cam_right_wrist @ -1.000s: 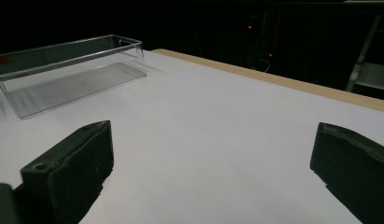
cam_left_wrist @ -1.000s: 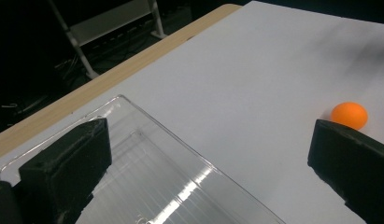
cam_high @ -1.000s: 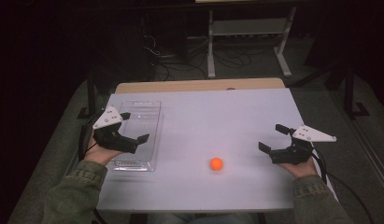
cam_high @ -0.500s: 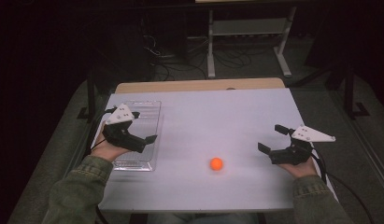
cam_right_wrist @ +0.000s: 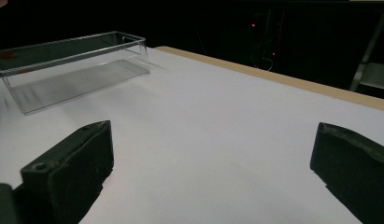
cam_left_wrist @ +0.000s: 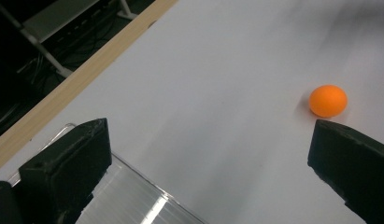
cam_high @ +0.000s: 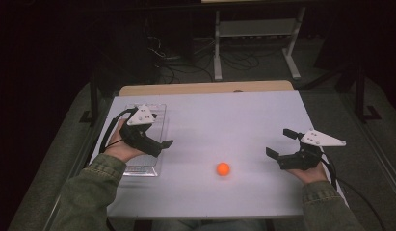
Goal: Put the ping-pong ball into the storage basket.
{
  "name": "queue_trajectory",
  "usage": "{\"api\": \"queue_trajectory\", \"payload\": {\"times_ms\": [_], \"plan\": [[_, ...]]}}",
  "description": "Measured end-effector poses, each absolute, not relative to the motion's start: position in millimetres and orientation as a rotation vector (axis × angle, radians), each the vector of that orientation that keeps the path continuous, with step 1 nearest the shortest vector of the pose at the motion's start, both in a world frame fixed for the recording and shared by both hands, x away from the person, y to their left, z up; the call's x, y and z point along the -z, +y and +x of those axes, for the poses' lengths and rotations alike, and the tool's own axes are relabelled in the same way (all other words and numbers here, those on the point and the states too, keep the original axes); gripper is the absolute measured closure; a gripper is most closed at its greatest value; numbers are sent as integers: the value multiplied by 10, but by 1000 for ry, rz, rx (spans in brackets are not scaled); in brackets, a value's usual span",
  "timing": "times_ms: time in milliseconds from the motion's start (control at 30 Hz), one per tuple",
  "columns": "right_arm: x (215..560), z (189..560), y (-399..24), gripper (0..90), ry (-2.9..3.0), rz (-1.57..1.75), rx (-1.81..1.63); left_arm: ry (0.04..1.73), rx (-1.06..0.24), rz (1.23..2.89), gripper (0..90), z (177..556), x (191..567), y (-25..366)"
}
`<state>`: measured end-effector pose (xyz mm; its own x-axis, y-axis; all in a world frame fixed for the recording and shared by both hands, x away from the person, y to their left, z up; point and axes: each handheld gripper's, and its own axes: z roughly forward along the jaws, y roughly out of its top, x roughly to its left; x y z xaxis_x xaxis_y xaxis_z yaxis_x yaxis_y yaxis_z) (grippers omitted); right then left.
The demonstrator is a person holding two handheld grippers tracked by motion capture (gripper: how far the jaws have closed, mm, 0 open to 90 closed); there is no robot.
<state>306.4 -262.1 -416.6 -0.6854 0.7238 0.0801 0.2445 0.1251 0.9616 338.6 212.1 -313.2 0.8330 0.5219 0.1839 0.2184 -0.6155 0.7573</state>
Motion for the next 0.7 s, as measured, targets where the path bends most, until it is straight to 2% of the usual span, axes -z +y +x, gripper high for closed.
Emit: {"api": "queue_trajectory", "payload": {"times_ms": [333,700], "plan": [[4167,3065,-2622,0,2003,930,-1590,500,-432,2261,0,3452,3154,1980],[4168,3065,-2619,0,2007,928,-1592,463,-412,2303,0,3498,3177,1839]]}}
